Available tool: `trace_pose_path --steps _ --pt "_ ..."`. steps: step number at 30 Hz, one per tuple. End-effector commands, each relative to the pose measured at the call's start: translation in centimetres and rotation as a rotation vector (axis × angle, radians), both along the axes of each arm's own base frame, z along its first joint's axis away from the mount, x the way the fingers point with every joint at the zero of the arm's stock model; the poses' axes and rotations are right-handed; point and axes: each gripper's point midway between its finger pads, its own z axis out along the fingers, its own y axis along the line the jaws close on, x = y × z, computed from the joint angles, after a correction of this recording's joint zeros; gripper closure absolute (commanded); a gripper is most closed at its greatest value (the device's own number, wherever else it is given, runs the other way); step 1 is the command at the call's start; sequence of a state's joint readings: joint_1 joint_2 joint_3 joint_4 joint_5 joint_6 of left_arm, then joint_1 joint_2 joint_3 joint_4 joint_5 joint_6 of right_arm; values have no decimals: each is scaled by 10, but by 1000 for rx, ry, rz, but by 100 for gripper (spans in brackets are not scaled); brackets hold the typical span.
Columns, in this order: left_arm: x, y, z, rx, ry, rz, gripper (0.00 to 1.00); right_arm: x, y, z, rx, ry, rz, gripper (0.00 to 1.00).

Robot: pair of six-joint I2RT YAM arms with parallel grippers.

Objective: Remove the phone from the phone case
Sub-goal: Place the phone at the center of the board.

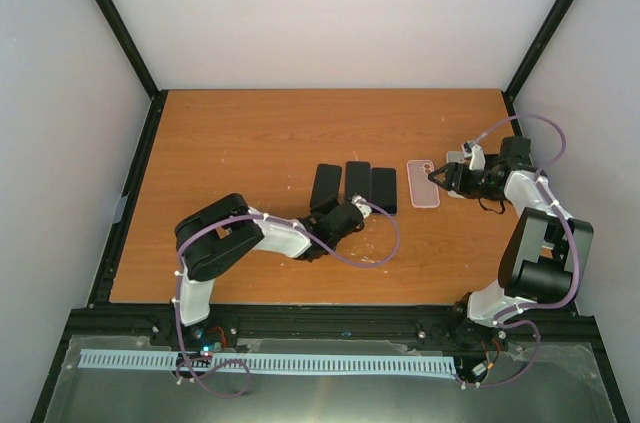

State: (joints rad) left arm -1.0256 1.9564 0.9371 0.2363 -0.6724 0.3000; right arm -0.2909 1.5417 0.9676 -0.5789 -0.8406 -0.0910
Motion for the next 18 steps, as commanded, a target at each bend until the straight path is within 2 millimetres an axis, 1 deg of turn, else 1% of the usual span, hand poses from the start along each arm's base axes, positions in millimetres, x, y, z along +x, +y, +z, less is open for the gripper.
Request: trace_pose_path --steps 1,3,7,10,13,15,18 --pt "-1 -3 9 -30 61 -7 42 -3 1 6 18 -24 15 35" --pt "-2 -8 12 -54 88 -17 38 -3 1 6 22 -22 16 35" --pt "-3 -14 15 -71 136 -19 33 -3 2 7 26 -26 20 35" --pt "-3 -17 27 -100 147 -21 29 -3 2 8 27 -30 21 35" --pt "-4 -23 50 -171 153 -28 23 -3 2 9 31 -31 24 35" --pt "-3 -26 71 -237 156 -28 21 -3 2 10 30 -35 26 35" --pt "1 -26 103 -354 171 -11 19 -1 1 20 12 -67 33 35"
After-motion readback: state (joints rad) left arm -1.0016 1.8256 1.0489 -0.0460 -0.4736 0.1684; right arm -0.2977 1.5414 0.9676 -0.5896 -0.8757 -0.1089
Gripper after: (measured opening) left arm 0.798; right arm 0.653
